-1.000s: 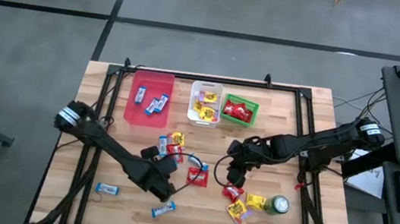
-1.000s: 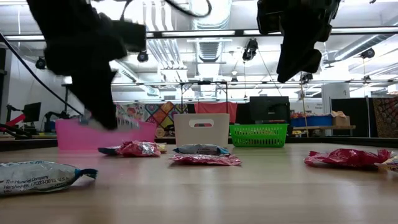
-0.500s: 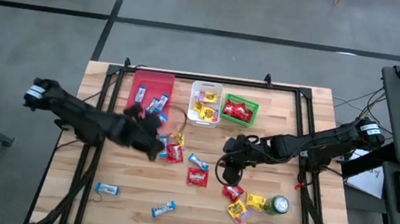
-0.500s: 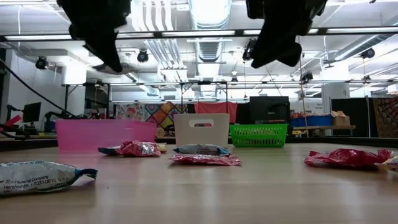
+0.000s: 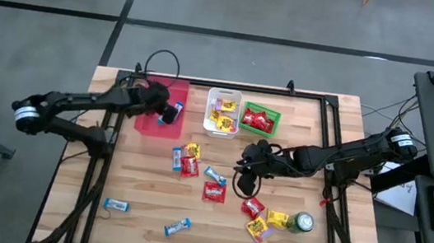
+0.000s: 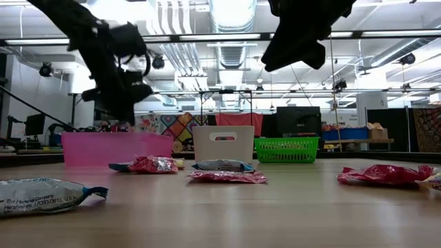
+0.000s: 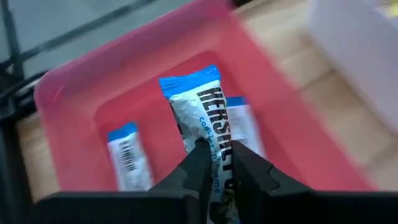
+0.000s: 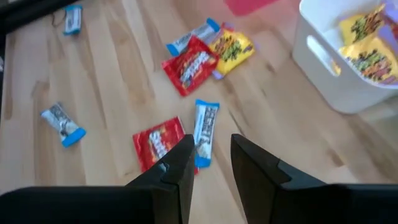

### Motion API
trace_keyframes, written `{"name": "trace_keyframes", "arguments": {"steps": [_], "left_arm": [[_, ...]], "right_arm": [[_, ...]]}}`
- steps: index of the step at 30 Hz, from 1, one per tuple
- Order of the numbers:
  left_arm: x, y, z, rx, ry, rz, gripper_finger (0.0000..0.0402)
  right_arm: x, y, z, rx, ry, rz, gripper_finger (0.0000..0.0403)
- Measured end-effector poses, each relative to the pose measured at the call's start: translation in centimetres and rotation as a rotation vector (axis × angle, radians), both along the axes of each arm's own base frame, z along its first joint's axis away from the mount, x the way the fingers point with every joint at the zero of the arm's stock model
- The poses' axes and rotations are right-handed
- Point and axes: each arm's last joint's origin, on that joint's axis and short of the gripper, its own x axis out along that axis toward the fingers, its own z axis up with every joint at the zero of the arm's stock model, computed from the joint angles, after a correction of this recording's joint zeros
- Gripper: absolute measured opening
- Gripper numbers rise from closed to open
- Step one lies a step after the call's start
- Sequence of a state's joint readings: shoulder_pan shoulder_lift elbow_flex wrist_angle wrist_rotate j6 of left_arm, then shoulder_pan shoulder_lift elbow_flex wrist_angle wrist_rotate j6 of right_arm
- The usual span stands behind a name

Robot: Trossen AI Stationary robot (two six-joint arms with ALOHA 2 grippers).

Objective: Sort candy
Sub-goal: Put the white chocolate into the pink bin

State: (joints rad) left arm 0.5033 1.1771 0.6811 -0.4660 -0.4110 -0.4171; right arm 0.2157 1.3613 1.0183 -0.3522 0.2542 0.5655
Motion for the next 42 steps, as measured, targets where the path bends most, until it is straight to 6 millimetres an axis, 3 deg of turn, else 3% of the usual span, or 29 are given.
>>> {"name": "trace_keyframes", "arguments": {"steps": [8,13,17,21,27,35,42], "left_arm": [[-0.7,2.0,-1.8,0.027,0.167,0.063,0.0084],[-0.5,2.2,-1.5,0.064,0.192,0.078,0.0119],[-0.2,1.4,-0.6,0.051,0.141,-0.011,0.0136],[0.6,-0.8,0.5,0.031,0.056,-0.151,0.0139],[1.8,-5.8,2.1,0.065,-0.045,-0.376,0.0132],[2.9,-12.4,3.0,0.1,-0.152,-0.668,0.013],[3.0,-15.6,3.2,0.158,-0.195,-0.752,0.013]], "right_arm": [[0.5,0.1,0.5,0.008,-0.074,-0.009,0.0096],[0.7,0.1,0.8,0.023,-0.105,-0.017,0.0096],[0.8,0.1,0.6,0.049,-0.106,-0.048,0.0096],[1.6,0.2,-0.7,0.072,-0.082,-0.074,0.0096],[3.4,0.7,-3.0,0.082,-0.02,-0.039,0.0096],[5.5,1.4,-6.4,-0.15,0.078,0.164,0.0096],[6.7,1.7,-8.7,-0.154,0.077,0.167,0.0096]]}}
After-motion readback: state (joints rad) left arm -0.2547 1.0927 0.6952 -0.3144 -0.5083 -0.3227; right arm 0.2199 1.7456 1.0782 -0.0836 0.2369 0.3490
